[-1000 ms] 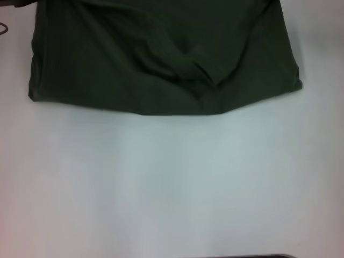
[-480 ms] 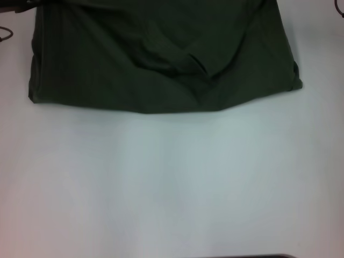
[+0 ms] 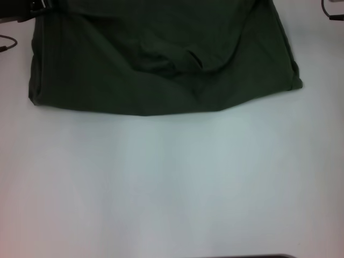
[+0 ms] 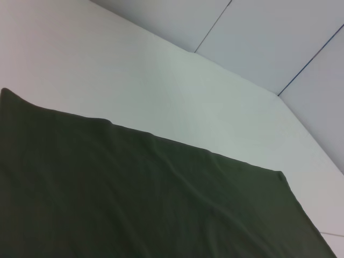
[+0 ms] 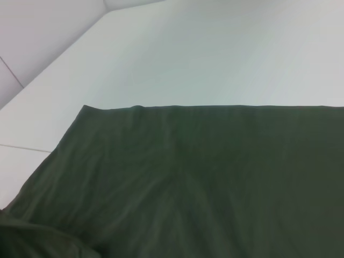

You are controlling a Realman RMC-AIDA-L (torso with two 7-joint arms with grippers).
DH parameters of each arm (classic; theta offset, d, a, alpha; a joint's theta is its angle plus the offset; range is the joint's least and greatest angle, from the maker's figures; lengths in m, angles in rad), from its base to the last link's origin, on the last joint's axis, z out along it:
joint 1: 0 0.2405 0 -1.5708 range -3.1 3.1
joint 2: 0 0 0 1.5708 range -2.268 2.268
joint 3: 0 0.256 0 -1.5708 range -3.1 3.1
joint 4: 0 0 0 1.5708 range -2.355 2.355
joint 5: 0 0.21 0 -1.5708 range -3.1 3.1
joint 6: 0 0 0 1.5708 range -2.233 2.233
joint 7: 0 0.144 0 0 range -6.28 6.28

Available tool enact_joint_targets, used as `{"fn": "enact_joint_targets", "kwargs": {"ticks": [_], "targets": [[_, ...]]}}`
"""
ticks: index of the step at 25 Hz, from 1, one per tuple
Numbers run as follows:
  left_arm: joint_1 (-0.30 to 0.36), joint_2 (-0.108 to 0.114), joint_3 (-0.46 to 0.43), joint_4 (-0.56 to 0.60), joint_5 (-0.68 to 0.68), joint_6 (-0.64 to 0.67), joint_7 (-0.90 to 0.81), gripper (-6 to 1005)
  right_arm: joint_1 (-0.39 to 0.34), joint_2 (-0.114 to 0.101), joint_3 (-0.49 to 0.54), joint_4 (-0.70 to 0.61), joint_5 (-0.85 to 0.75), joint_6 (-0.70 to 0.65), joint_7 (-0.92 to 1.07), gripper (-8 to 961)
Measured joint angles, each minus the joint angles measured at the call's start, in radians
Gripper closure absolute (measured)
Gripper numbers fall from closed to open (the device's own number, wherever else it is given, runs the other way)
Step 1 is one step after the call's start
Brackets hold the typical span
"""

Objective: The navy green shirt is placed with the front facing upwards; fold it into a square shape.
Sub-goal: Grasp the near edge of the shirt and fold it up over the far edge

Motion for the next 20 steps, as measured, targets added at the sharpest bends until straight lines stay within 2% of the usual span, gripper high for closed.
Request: {"fn": "enact_joint_targets", "kwargs": {"ticks": [9,14,20], "targets": [[0.002,-0.026,0.001,0.009,0.0,-0.011,0.016,920,-0.004,0.01,-0.001,0.017,0.0,0.027,0.0,823],[0.001,-0.051,0.002,0.013,0.005,-0.026,0.025,917,-0.004,0.014,-0.003,0.042,0.0,0.058,-0.009,819],[0.01,-0.075,0.003,0.014,0.002,-0.044,0.028,914,-0.003,0.031,-0.015,0.048,0.0,0.083,-0.016,814]]}}
